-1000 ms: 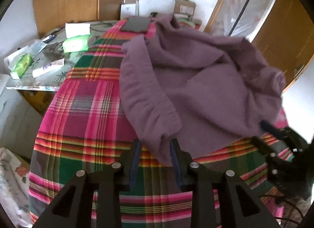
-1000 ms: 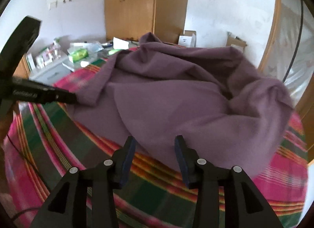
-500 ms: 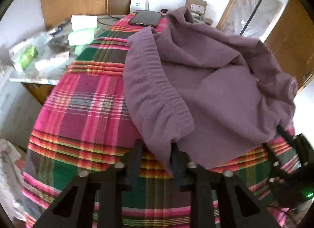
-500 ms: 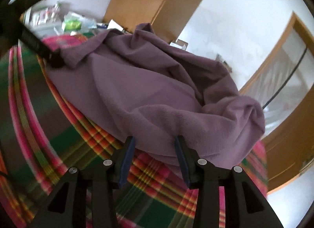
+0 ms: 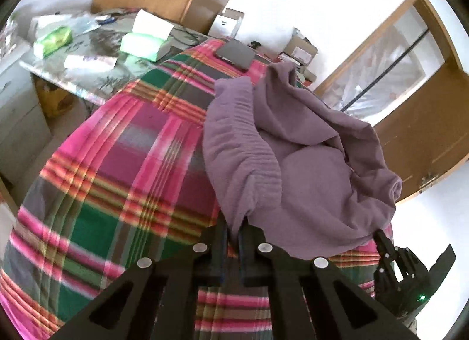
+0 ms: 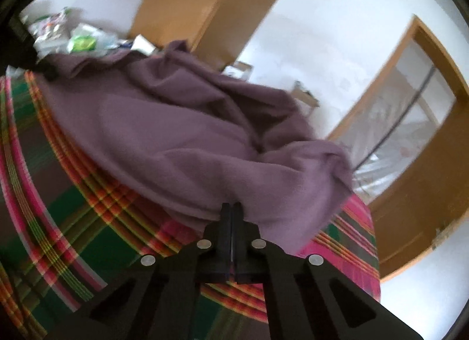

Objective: Fold clothes

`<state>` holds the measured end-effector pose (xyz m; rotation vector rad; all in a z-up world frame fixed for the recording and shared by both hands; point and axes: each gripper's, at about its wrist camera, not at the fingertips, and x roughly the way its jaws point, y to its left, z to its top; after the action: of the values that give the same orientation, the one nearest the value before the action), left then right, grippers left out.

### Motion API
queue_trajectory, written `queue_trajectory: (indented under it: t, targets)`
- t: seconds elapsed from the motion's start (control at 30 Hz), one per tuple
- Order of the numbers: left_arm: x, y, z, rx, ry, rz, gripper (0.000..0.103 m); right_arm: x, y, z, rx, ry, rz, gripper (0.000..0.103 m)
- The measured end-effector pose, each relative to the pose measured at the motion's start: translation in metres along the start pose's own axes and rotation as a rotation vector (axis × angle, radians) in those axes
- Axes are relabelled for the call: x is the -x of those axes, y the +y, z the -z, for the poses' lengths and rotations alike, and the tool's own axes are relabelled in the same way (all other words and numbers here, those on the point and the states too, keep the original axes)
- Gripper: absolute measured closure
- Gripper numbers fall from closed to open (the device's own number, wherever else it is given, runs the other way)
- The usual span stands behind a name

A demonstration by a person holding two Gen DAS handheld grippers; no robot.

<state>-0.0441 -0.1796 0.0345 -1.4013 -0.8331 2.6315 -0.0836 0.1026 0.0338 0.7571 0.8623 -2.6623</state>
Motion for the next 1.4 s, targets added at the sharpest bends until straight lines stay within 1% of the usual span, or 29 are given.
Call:
queue_trajectory:
  t: [0.1, 0.13, 0.23, 0.3, 0.37, 0.47, 0.53, 0.6, 0.67, 0.7, 0.73, 0.97, 1.07, 1.17, 1.2, 1.23, 1.3, 1.37, 1.4]
  targets:
    - [0.003, 0.011, 0.005, 0.042, 0.002, 0.022, 0.098, 0.008, -0.013, 0.005, -0.039, 0.011, 0.026, 0.103]
    - [0.005, 0.013, 0.007, 0.055, -0.007, 0.025, 0.098, 0.01, -0.016, 0.006, -0.046, 0.014, 0.023, 0.103]
    - [0.009, 0.012, 0.01, 0.048, -0.02, 0.025, 0.098, 0.014, -0.02, 0.01, -0.062, 0.02, -0.01, 0.103]
    - [0.011, 0.01, 0.012, 0.041, -0.031, 0.026, 0.098, 0.012, -0.025, 0.011, -0.118, 0.037, -0.064, 0.102]
    - [0.013, 0.011, 0.012, 0.048, -0.037, 0.033, 0.098, 0.008, -0.031, 0.012, -0.188, 0.056, -0.127, 0.098]
    - [0.016, 0.015, 0.011, 0.059, -0.044, 0.038, 0.098, -0.001, -0.05, 0.019, -0.369, 0.094, -0.227, 0.095]
    - [0.016, 0.017, 0.012, 0.062, -0.041, 0.036, 0.098, -0.006, -0.061, 0.025, -0.47, 0.107, -0.263, 0.093]
    - [0.015, 0.02, 0.014, 0.069, -0.039, 0.036, 0.098, -0.008, -0.068, 0.026, -0.524, 0.096, -0.293, 0.093]
    - [0.014, 0.024, 0.015, 0.081, -0.034, 0.04, 0.098, -0.009, -0.074, 0.025, -0.57, 0.084, -0.316, 0.089]
    - [0.014, 0.026, 0.016, 0.086, -0.031, 0.041, 0.098, -0.01, -0.077, 0.024, -0.594, 0.078, -0.327, 0.083]
    - [0.013, 0.028, 0.016, 0.092, -0.028, 0.041, 0.098, -0.011, -0.08, 0.024, -0.617, 0.071, -0.339, 0.08]
    - [0.015, 0.038, 0.019, 0.117, -0.025, 0.043, 0.098, -0.016, -0.1, 0.02, -0.778, 0.037, -0.42, 0.079]
    - [0.017, 0.039, 0.02, 0.116, -0.027, 0.046, 0.098, -0.019, -0.102, 0.014, -0.802, 0.023, -0.44, 0.076]
    - [0.019, 0.04, 0.021, 0.124, -0.034, 0.054, 0.099, -0.029, -0.104, 0.008, -0.821, 0.036, -0.494, 0.066]
    - [0.02, 0.041, 0.022, 0.129, -0.035, 0.056, 0.099, -0.033, -0.104, 0.008, -0.834, 0.048, -0.506, 0.057]
    - [0.019, 0.041, 0.023, 0.13, -0.032, 0.056, 0.099, -0.037, -0.103, 0.008, -0.843, 0.058, -0.504, 0.057]
    - [0.018, 0.042, 0.024, 0.134, -0.025, 0.058, 0.099, -0.04, -0.104, 0.009, -0.866, 0.066, -0.48, 0.057]
    - [0.018, 0.042, 0.026, 0.131, -0.02, 0.06, 0.099, -0.042, -0.105, 0.01, -0.891, 0.071, -0.454, 0.072]
    - [0.018, 0.042, 0.026, 0.134, -0.018, 0.063, 0.099, -0.042, -0.105, 0.011, -0.9, 0.075, -0.447, 0.082]
